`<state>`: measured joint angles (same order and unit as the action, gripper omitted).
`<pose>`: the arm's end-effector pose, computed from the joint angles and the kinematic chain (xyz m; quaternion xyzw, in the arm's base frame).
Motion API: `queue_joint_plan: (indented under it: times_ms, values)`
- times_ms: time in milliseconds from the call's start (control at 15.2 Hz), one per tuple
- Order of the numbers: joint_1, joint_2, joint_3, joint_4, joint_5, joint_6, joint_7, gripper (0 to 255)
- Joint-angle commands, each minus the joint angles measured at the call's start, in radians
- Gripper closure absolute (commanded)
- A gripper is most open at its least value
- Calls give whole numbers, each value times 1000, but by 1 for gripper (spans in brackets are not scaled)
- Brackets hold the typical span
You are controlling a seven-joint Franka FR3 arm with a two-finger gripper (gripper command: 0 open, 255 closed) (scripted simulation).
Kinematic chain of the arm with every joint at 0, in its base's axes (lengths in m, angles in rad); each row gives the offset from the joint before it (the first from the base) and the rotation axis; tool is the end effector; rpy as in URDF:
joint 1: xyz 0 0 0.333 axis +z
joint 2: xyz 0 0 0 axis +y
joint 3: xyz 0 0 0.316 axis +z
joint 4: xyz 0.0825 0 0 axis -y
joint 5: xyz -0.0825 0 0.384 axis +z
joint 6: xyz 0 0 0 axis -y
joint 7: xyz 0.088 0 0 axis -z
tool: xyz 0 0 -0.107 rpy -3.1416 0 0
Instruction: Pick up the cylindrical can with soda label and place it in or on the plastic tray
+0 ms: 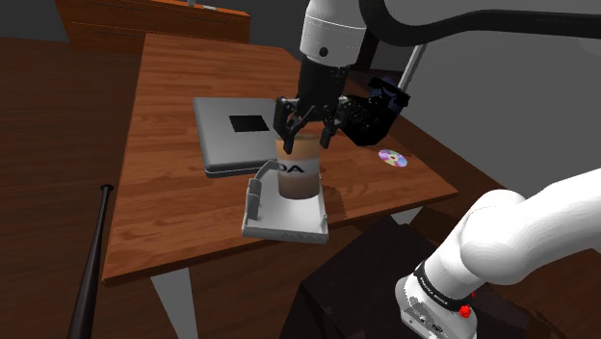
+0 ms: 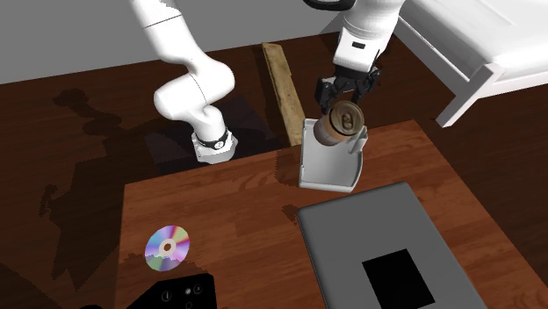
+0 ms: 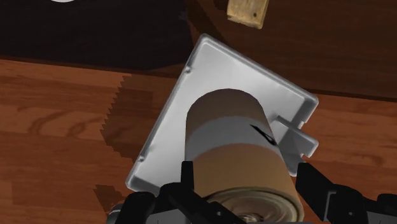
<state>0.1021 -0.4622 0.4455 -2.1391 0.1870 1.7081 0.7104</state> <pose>0.3408 0.2616 0.5669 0.9933 -0.1155 -0.0001 0.0051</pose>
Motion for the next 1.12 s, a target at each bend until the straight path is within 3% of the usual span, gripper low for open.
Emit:
queue_joint_plan:
  times_ms: [0,132,198,528,792,1056]
  values:
    - [0,0,0,0,0,1,0,255]
    - [0,0,0,0,0,1,0,255]
    - [0,0,0,0,0,1,0,0]
    - [0,0,0,0,0,1,0,0]
    - [-9,20,-11,143,-14,-123,8,0]
    - [-8,20,-11,143,-14,-123,8,0]
